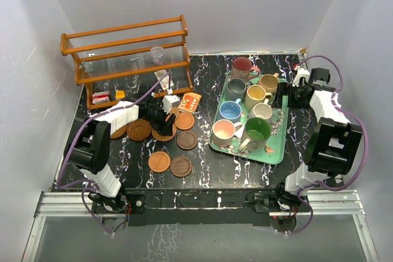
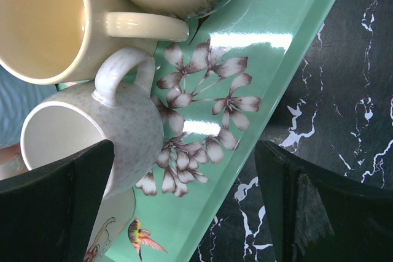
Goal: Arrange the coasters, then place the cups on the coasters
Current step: Move the coaster to the center of the board.
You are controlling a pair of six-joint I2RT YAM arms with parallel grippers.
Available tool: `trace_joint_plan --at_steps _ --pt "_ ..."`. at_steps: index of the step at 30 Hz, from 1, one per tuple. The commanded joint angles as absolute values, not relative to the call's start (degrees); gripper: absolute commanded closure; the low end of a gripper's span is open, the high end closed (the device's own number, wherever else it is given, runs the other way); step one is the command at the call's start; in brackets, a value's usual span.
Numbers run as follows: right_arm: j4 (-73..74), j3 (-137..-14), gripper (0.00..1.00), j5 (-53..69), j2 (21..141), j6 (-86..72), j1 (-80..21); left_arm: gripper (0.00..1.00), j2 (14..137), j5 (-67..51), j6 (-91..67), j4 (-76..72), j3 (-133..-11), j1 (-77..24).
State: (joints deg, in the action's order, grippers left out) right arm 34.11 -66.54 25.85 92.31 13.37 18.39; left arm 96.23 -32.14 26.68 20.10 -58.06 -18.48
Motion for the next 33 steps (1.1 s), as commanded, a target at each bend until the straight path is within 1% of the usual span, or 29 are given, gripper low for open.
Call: trace_joint_plan --at_steps 1,6,16,20,29,33 --pt "33.1 -68.4 0.02 25.6 91.6 13.8 18.5 0.43 95.9 -34.1 29.6 23.9 -56.1 -19.2" --pt "33.2 -68.4 0.02 25.6 91.8 13.8 18.5 0.44 95.0 -34.2 32.9 29.0 -54.4 -20.1" --pt "33.2 -68.5 0.02 26.0 91.9 13.8 18.5 0.44 95.8 -31.1 42.7 48.3 -53.9 -20.3" --pt "33.3 -68.6 0.02 26.1 91.7 13.7 18.5 0.44 95.6 -29.5 46.0 53.8 -53.0 -20.8" --pt "33.3 -68.6 0.02 26.4 91.3 13.7 18.5 0.46 94.7 -23.3 47.5 59.2 -49.7 -21.0" --pt "33.4 -68.6 0.02 26.5 91.3 13.7 18.5 0.48 91.0 -17.5 45.3 56.7 -47.3 -20.8"
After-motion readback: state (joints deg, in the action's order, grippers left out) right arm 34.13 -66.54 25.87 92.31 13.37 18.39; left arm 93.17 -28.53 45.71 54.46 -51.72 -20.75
